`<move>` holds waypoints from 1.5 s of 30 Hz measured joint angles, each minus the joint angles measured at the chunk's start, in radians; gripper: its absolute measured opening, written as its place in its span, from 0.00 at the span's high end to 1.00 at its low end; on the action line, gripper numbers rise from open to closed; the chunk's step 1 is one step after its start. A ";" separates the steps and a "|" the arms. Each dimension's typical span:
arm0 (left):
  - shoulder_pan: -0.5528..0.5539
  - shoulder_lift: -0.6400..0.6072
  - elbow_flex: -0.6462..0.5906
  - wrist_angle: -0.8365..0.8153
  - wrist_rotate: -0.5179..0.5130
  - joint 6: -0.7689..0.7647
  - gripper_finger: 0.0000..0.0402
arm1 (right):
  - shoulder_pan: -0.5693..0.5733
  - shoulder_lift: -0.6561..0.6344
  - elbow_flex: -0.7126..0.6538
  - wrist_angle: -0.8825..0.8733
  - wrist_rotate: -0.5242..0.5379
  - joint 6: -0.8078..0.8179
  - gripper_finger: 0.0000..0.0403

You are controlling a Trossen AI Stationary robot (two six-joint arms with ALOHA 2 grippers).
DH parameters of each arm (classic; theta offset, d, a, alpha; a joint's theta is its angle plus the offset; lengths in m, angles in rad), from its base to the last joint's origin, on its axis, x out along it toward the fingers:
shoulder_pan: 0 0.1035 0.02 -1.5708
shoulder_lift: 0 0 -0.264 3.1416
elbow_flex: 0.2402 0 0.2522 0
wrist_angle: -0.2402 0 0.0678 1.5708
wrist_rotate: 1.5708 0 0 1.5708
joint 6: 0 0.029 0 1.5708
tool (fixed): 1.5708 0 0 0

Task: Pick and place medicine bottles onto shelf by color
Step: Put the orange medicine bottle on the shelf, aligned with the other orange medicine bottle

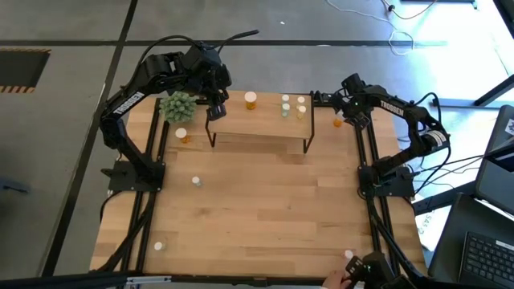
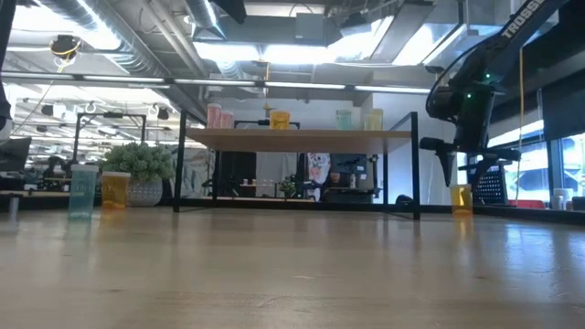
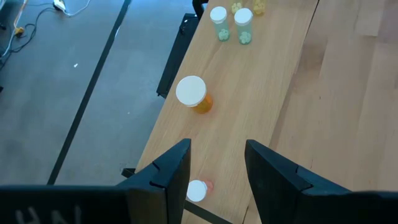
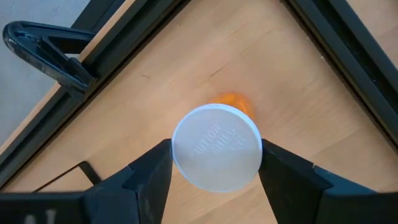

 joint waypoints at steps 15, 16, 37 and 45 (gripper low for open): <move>0.000 0.000 0.000 0.000 0.000 0.000 0.63 | 0.000 0.000 0.000 -0.044 0.025 -0.031 0.44; 0.000 0.000 0.000 0.000 0.000 0.000 0.63 | 0.000 0.000 0.000 -0.046 0.027 -0.036 0.44; 0.000 0.000 0.000 0.000 0.000 0.000 0.63 | 0.001 0.002 -0.002 -0.053 0.053 -0.015 0.44; 0.000 0.000 0.000 0.000 0.000 0.000 0.63 | 0.040 0.000 -0.002 -0.056 0.088 -0.078 0.44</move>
